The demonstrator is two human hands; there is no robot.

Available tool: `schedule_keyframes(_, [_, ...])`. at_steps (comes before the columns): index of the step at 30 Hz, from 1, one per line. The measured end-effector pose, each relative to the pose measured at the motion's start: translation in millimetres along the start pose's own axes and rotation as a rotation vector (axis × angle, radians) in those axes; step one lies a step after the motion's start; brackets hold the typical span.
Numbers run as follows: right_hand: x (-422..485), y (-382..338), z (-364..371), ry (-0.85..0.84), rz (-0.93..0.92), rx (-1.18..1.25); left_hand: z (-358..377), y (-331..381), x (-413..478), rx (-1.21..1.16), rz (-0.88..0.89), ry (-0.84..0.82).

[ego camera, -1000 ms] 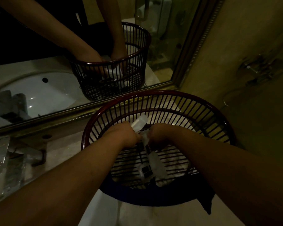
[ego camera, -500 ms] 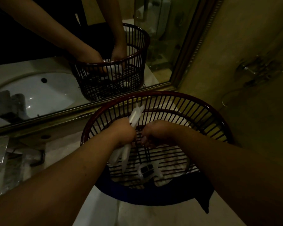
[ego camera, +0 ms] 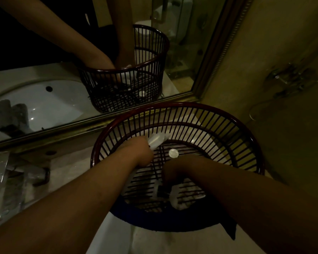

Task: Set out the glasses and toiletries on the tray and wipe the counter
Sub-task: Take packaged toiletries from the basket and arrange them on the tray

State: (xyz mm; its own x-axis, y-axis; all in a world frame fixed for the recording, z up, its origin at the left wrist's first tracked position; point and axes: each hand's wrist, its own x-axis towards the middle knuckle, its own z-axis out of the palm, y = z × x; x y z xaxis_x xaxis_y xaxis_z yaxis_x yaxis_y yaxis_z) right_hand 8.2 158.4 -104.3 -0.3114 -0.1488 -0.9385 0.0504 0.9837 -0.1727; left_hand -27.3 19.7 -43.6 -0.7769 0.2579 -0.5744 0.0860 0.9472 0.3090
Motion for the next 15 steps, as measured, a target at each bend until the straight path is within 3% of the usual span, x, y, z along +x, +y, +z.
schedule_keyframes(6, [-29, 32, -33, 0.142, -0.199, 0.833, 2, 2, -1, -0.104, 0.035, -0.026])
schedule_keyframes(15, [-28, 44, -41, 0.131, -0.347, 1.171, -2, 0, 1, -0.187, 0.002, -0.006])
